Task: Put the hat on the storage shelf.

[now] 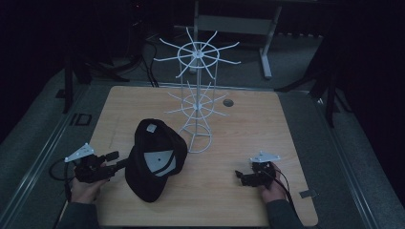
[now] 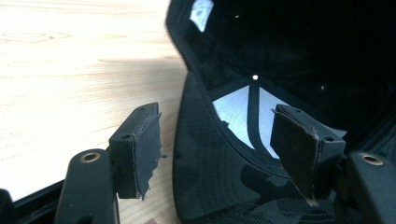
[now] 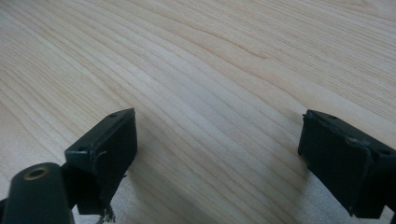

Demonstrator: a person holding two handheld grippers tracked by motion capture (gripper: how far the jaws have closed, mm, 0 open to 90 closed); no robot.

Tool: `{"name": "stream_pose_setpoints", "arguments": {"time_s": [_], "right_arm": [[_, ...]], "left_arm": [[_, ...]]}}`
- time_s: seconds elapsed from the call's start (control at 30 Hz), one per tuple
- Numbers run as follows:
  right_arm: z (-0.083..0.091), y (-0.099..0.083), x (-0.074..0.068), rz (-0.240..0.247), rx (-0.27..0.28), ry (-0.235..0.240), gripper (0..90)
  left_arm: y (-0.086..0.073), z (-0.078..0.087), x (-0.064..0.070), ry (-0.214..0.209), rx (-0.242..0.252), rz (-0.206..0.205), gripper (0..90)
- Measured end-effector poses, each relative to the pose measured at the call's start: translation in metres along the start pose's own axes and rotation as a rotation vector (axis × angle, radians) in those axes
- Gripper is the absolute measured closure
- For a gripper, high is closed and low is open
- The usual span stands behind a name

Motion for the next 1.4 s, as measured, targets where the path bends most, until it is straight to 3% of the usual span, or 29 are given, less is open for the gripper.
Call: {"name": "stream_pose_setpoints", "arguments": {"time_s": [1.07,1.4], "right_arm": [[0.0,0.0,0.0,0.0,0.0,0.0,11.6],[0.0,0.0,0.0,0.0,0.0,0.0,11.7]], "left_arm": [[-0.012,-0.012,-0.009,0.056,-0.091,-0.013,33.9],[-0.022,-0.023,-0.014,0.072,-0.168,0.002,33.9]]}}
Point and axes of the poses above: each handheld gripper's, and its own axes: z roughly backward along the jaws, y roughly out of its top, x roughly to its right, the point moved 10 cm from there along -z, roughly forward along the jaws, and after that the axes turned 9 degrees about -y, right-handed, at the moved point
